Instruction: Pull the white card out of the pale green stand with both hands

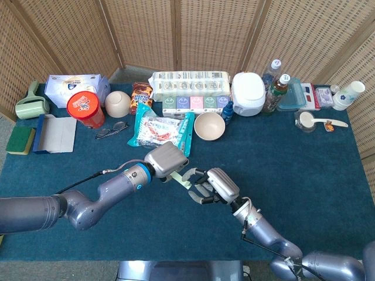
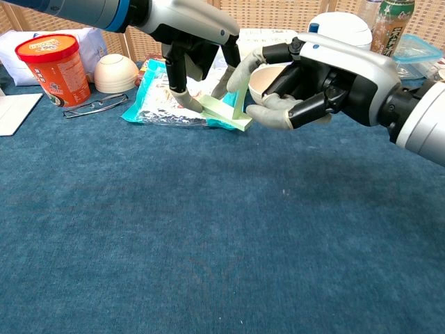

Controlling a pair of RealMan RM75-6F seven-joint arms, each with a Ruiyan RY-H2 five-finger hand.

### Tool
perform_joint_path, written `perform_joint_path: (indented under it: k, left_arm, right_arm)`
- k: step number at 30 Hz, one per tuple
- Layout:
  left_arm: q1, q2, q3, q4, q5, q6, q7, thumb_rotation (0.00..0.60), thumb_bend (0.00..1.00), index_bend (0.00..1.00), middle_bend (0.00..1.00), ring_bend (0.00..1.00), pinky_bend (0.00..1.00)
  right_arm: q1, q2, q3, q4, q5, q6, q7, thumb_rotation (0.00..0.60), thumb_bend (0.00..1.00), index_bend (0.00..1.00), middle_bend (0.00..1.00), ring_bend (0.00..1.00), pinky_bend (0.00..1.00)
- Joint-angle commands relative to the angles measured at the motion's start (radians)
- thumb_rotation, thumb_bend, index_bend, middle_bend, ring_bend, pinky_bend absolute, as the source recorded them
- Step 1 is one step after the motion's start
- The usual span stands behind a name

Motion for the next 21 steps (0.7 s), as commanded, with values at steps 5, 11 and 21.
perform_joint_path:
  k: [5, 11, 21]
  left_arm:
    - [-0.004, 0.003, 0.008, -0.005, 0.004, 0.000, -0.006, 0.600, 0.38, 0.69, 1.00, 1.00, 1.00]
    - [-0.004, 0.010, 0.013, -0.010, 0.010, 0.005, -0.011, 0.600, 0.38, 0.69, 1.00, 1.00, 1.00]
    - [-0.013, 0.008, 0.022, -0.011, 0.004, 0.008, -0.012, 0.600, 0.38, 0.68, 1.00, 1.00, 1.00]
  right_arm:
    - [-0.001, 0.003, 0.002, 0.007, 0.006, 0.006, 0.002, 0.600, 0.41, 0.44, 0.95, 1.00, 0.97]
    - [0.000, 0.006, 0.002, 0.006, 0.006, 0.011, 0.006, 0.600, 0.41, 0.47, 0.95, 1.00, 0.97]
    - [0.005, 0.003, 0.000, 0.005, 0.007, 0.010, 0.003, 0.600, 0.41, 0.51, 0.96, 1.00, 0.97]
